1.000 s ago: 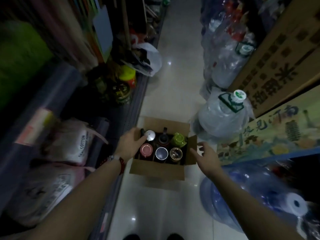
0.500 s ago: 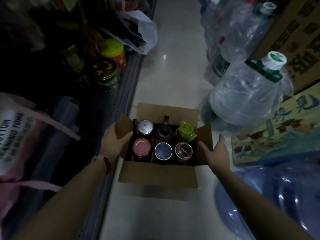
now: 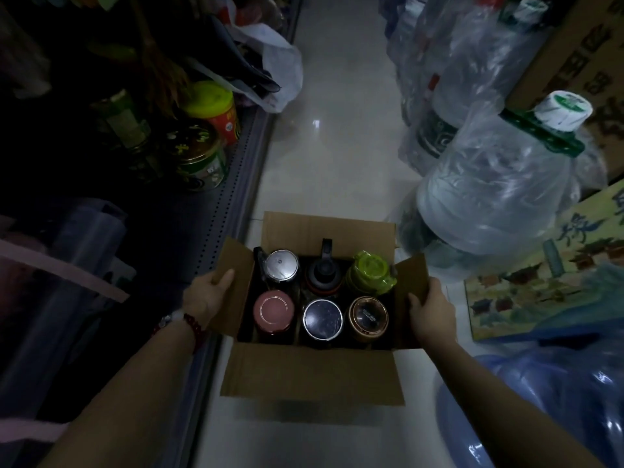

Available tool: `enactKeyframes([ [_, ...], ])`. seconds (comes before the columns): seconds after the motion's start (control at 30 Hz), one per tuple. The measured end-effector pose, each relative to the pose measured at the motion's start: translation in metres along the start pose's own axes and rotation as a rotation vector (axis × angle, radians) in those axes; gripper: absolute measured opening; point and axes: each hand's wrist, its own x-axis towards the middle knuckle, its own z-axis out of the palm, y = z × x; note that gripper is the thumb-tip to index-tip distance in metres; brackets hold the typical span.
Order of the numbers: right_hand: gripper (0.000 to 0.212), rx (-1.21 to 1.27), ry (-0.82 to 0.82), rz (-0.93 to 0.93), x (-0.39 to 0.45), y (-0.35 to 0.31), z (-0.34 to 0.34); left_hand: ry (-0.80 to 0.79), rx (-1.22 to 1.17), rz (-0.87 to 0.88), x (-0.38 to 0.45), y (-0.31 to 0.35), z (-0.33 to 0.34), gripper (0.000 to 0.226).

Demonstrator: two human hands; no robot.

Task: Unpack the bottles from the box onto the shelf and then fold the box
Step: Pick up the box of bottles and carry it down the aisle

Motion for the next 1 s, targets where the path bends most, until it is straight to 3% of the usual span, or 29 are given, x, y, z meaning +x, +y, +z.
enactKeyframes([
  [0.23, 0.024, -0.052, 0.047, -0.061, -0.019, -0.013, -0.012, 0.142, 0.085, 0.024, -0.021, 0.005, 0.012, 0.044],
  [0.43, 0.023, -0.047, 0.005, -0.068, -0.046, -0.035, -0.073, 0.176, 0.147, -0.036, -0.073, 0.039, -0.014, 0.042],
  [0.87, 0.03, 0.0, -0.012, 0.034, -0.159, -0.141, -0.321, 0.125, 0.24, 0.073, -0.273, 0.232, -0.126, 0.037],
  [1.0, 0.035, 0.012, 0.056, 0.075, -0.194, -0.177, -0.402, 0.138, 0.275, 0.151, -0.325, 0.301, -0.154, 0.038],
])
